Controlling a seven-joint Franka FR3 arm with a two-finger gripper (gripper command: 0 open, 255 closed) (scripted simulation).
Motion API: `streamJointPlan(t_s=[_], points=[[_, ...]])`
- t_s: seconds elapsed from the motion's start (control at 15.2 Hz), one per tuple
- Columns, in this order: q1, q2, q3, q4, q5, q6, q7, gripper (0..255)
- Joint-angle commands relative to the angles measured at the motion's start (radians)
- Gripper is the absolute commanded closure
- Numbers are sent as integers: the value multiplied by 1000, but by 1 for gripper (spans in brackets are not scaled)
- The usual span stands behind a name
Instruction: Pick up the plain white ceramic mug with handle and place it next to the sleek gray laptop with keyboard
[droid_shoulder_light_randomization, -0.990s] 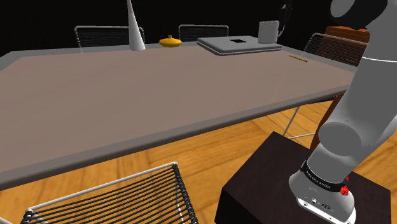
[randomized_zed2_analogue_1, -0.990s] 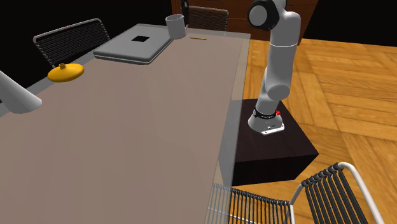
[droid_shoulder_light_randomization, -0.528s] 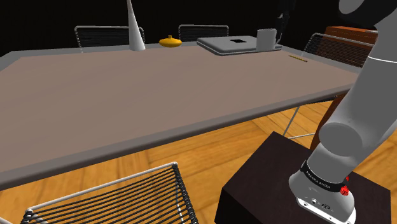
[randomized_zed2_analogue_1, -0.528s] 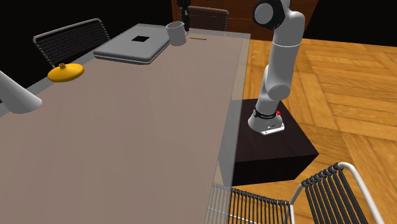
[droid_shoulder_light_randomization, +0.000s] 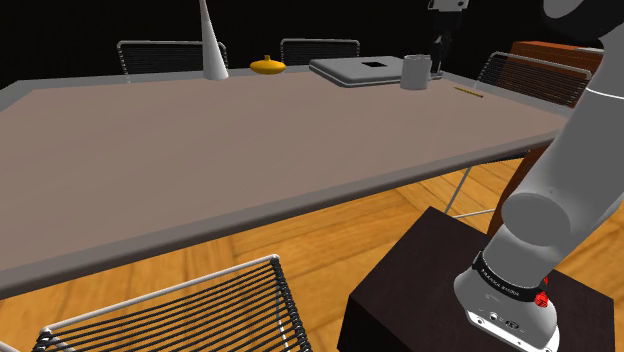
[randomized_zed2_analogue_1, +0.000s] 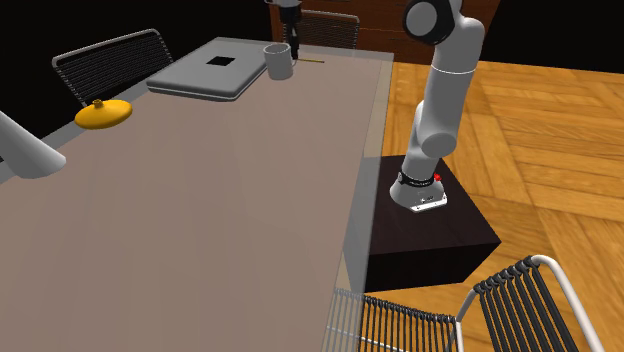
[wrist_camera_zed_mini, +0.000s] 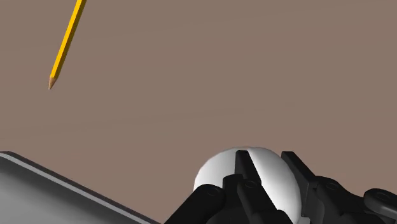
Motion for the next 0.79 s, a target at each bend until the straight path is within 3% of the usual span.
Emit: streamJointPlan(t_s=[0.0, 0.53, 0.59, 0.73], points=[[4, -4, 3, -41, -1, 33, 3, 255], [6, -6, 1, -55, -2, 45, 4, 255], [6, -3, 2, -53, -1, 46, 5, 0], [7, -5, 3, -57, -2, 48, 7, 0]])
